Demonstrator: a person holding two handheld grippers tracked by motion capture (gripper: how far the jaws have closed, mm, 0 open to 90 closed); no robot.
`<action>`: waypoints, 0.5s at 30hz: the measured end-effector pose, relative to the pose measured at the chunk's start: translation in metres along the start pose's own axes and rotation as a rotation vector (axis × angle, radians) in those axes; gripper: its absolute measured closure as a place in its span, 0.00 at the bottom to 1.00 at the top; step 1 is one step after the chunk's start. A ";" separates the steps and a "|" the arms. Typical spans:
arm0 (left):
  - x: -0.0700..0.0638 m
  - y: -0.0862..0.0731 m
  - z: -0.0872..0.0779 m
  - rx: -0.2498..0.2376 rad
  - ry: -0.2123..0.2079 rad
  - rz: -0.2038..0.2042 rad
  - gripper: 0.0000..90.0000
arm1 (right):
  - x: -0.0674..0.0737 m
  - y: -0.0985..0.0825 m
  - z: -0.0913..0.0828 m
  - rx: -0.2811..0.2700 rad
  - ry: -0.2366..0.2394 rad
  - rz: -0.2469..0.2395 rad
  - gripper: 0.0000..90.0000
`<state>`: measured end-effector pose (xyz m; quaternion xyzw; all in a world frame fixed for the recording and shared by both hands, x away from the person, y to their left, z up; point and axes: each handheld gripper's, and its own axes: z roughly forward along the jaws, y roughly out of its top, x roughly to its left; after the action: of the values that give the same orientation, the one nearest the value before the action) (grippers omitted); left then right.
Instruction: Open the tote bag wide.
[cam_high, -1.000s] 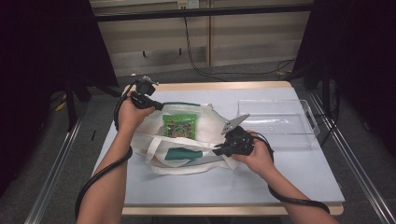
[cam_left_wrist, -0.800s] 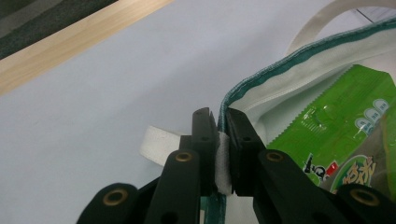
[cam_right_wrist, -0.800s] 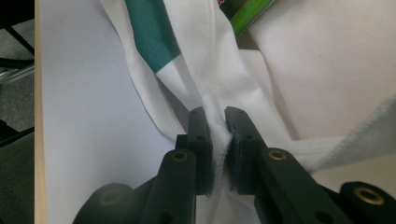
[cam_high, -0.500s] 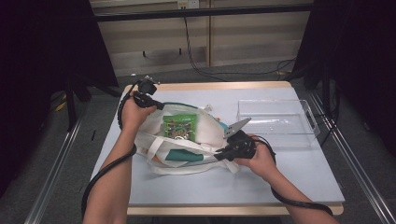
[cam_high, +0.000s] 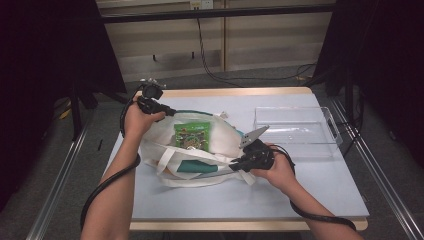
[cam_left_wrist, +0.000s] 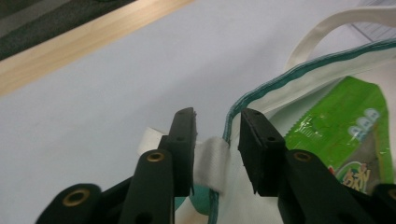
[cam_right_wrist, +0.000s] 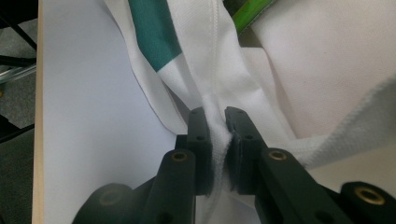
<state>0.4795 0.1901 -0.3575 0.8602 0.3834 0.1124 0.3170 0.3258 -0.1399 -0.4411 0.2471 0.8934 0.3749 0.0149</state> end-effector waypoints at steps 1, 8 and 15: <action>-0.001 0.000 -0.002 -0.012 0.001 -0.005 0.68 | 0.000 0.000 0.000 0.000 -0.001 0.000 0.89; 0.002 -0.001 -0.014 -0.019 -0.004 -0.023 0.63 | 0.001 0.001 0.000 0.004 -0.005 -0.001 0.89; 0.009 -0.014 -0.015 0.014 0.007 -0.025 0.61 | 0.001 0.002 0.000 0.008 -0.010 -0.003 0.89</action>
<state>0.4712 0.2105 -0.3554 0.8571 0.3960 0.1085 0.3111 0.3253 -0.1382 -0.4399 0.2480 0.8951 0.3700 0.0191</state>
